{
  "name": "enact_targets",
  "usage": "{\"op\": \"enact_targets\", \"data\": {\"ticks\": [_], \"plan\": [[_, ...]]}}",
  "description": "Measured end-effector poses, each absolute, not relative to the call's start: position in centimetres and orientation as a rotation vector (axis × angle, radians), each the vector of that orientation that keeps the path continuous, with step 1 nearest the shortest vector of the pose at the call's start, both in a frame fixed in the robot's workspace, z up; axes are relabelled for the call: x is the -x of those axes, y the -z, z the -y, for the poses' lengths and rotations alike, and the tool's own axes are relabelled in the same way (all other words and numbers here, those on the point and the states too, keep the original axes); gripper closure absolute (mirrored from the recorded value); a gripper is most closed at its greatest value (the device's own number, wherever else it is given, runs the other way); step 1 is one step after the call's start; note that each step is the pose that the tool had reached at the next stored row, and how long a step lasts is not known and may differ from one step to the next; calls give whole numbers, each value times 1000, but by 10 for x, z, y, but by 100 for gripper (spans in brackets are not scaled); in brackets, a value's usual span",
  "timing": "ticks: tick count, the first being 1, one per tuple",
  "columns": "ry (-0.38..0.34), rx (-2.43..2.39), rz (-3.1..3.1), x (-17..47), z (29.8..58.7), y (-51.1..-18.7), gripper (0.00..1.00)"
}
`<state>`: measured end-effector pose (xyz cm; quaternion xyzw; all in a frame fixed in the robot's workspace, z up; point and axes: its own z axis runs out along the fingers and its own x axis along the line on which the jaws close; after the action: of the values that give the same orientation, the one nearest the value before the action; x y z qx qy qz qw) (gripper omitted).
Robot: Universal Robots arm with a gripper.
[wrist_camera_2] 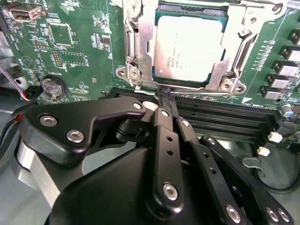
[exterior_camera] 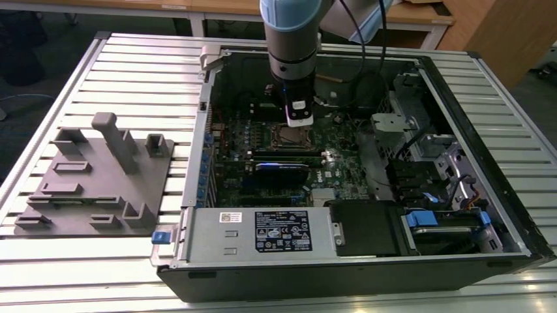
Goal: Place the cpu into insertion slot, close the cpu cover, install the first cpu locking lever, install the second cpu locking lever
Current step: 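Install the first cpu locking lever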
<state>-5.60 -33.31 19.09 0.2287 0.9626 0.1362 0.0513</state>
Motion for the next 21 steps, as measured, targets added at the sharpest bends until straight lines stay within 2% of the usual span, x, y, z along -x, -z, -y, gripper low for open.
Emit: {"op": "enact_targets", "data": {"ticks": [21], "plan": [[-412,-705,-2926,56,329,-197,89]]}}
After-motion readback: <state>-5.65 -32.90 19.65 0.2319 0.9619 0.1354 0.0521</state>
